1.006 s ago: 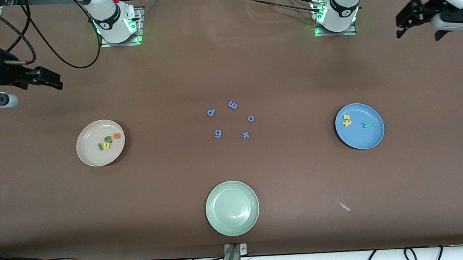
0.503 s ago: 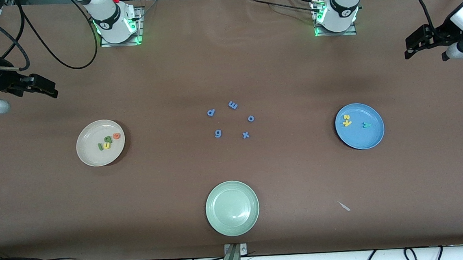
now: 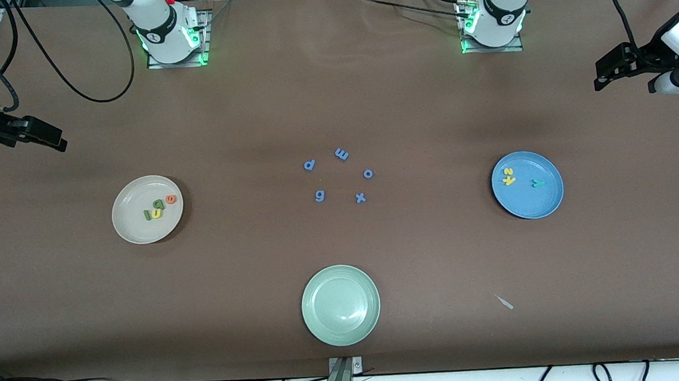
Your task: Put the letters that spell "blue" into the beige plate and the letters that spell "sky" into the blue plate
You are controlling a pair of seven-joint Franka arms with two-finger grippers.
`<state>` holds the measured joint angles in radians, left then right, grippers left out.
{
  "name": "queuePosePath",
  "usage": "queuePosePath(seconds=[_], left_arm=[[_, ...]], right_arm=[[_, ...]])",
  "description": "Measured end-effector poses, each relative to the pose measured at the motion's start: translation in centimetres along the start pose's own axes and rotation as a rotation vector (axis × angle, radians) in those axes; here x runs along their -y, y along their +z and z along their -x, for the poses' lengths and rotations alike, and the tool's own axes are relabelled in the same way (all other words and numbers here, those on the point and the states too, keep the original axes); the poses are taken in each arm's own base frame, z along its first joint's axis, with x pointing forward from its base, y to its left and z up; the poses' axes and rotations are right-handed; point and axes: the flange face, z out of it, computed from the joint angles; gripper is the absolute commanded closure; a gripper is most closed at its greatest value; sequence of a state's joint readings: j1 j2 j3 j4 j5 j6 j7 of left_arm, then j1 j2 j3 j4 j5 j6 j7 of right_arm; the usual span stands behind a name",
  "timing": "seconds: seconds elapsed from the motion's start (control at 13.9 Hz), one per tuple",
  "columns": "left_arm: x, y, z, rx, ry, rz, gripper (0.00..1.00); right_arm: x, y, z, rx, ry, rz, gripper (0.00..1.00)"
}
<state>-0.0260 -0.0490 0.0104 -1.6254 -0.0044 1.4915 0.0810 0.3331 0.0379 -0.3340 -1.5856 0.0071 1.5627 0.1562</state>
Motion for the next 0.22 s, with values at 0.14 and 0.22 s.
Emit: queuePosePath(seconds=[0.14, 0.22], left_arm=[[-0.01, -0.01, 0.00, 0.001, 0.000, 0.000, 0.00], [-0.01, -0.01, 0.00, 0.001, -0.001, 0.000, 0.00]], right_arm=[[0.02, 0.07, 0.00, 0.003, 0.000, 0.001, 0.00], [0.04, 0.17, -0.01, 0.007, 0.000, 0.002, 0.00]])
